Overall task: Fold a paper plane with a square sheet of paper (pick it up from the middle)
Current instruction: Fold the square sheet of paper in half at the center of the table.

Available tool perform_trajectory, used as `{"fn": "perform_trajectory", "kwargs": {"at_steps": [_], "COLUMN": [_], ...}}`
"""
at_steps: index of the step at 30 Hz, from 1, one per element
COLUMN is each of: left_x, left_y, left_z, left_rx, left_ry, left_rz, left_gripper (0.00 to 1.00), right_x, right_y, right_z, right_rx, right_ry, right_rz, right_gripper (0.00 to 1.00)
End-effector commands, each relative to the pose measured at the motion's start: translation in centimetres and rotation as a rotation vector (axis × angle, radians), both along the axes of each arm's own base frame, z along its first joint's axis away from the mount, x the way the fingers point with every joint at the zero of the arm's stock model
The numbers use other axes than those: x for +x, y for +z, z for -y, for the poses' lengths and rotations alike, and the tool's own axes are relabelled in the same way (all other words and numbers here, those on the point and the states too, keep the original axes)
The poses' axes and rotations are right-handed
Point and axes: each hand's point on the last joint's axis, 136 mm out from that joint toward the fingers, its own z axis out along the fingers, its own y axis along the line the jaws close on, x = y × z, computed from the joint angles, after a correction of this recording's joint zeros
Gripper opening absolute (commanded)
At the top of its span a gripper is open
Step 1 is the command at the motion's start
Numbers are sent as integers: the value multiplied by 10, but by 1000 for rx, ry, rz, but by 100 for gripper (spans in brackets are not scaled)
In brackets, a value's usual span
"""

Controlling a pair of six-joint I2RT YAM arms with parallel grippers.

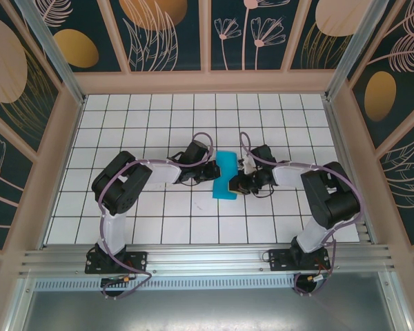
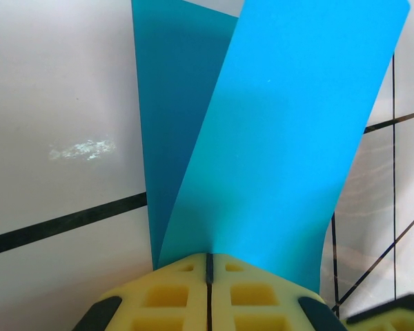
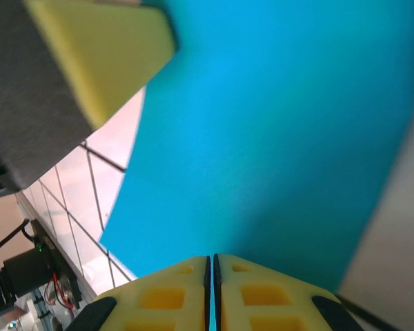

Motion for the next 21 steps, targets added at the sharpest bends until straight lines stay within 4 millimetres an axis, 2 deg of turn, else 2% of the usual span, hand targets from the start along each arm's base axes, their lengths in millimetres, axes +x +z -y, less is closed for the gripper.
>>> {"fn": "perform_trajectory", "kwargs": {"at_steps": [1,5,9,12,17,19,21], "left_x": [-32,-33,-33,-32,-33,-33,-33], "left_y": [-61,-60,-61,-61,-62,-62,-62], "left_z": [-26,-25,-25,-25,-26,-26,-25], "left_rx": [163,161,162,162,165,164,163], "left_ry": [-20,-23,-25,-25,-24,-24,-27], "left_rz": [-138,-137,-136,-136,-138,-138,-137], "left_gripper": [9,9,9,9,9,9,9], "right_x": [-11,-21,-32,-28,-19,-21,-26], "right_y": [-6,-35,-49,-39,3,5,-5], "right_z": [1,16,22,19,4,4,8], "right_rx": [-20,-106,-131,-112,0,13,-8], "right_ry": [2,-19,-19,-20,-10,-5,-10], "right_rz": [-28,-75,-108,-87,-11,-9,-31], "right_gripper": [14,13,13,14,14,14,14]}}
